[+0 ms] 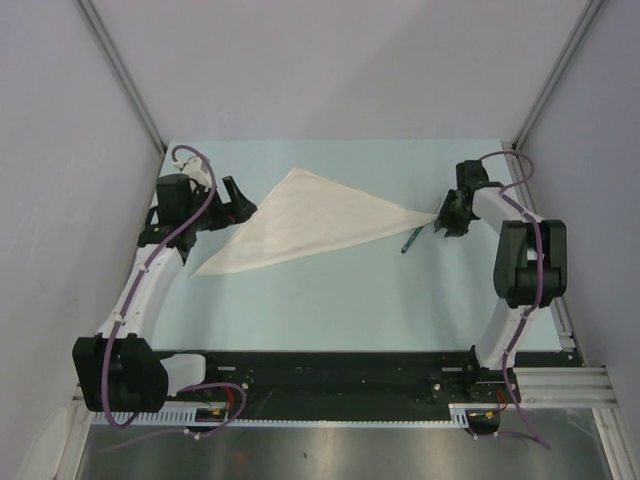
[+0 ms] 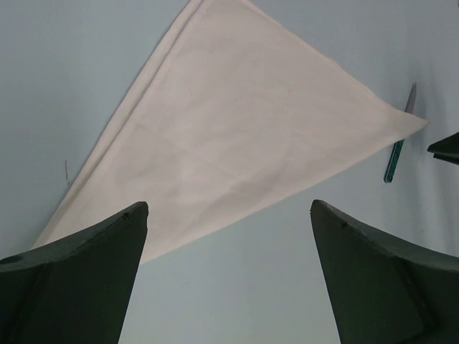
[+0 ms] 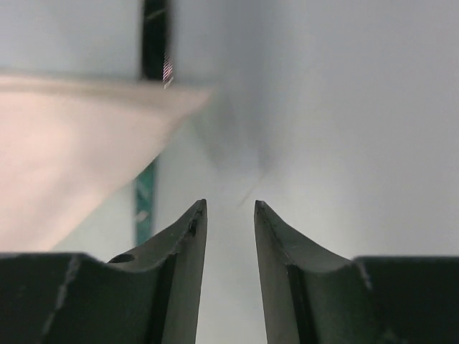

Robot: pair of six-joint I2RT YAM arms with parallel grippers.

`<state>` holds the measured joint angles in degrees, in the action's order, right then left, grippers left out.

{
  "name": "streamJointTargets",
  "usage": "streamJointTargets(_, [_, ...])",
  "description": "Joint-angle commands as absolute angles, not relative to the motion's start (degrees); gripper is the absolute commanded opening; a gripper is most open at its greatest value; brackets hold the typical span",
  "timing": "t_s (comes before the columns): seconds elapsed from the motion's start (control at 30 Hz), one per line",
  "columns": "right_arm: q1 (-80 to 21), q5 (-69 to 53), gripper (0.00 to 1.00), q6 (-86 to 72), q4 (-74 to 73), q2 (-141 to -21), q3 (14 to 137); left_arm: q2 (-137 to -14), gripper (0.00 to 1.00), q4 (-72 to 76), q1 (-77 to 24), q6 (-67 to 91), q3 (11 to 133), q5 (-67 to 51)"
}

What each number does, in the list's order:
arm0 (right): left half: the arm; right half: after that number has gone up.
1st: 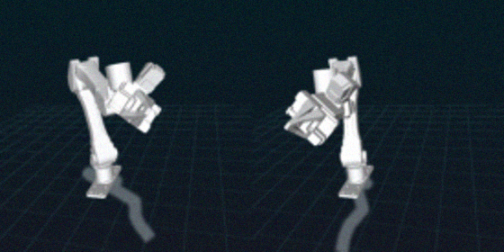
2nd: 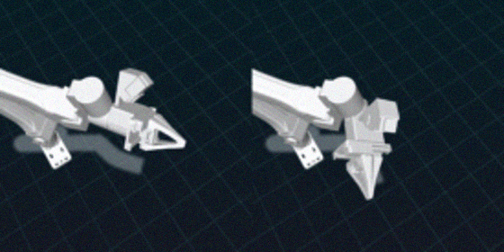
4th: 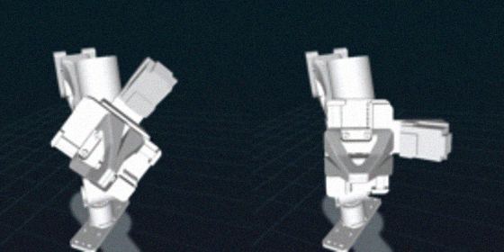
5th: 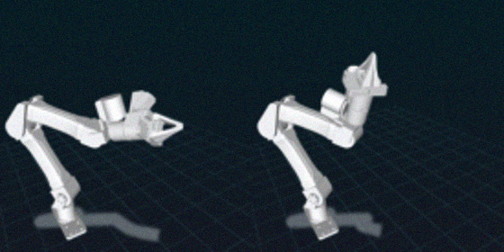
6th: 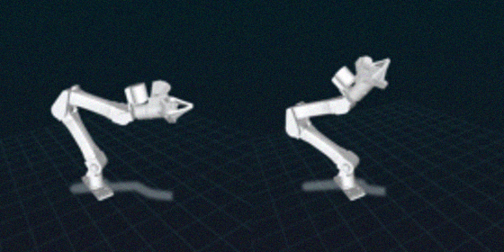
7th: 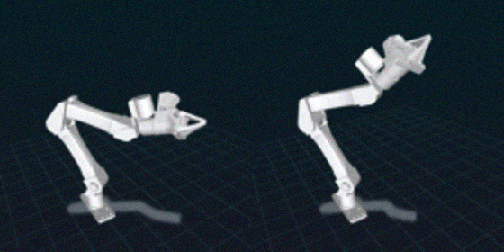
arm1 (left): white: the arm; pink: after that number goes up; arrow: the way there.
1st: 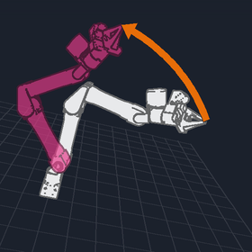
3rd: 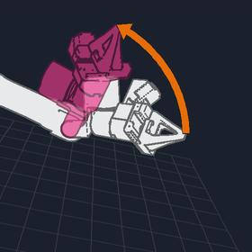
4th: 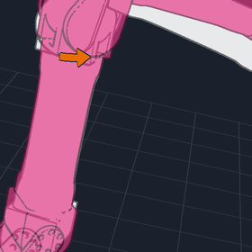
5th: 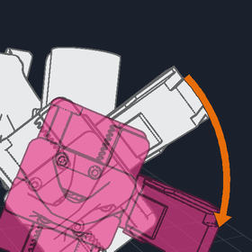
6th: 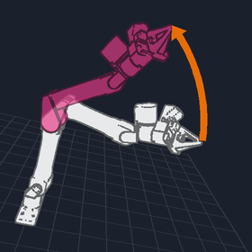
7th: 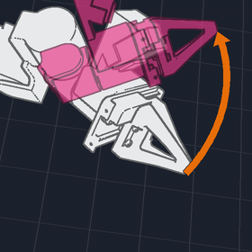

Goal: Fold the napkin, place the utensils inside, and roll it up
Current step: Grab a utensil with the right arm

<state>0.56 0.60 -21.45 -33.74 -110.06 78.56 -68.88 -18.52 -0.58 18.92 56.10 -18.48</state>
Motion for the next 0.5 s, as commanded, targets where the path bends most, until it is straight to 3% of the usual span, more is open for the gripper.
streamJointTargets(0.0, [-6.49,-6.33,0.39,-34.88,-26.46,-102.84,70.15,-68.29,1.0,-16.35,1.39,18.02,56.16,-22.32])
streamJointTargets(0.47, [-16.79,8.61,0.41,-40.96,-35.41,-110.83,79.72,-66.09,1.0,-16.0,2.99,18.46,55.55,-26.45])
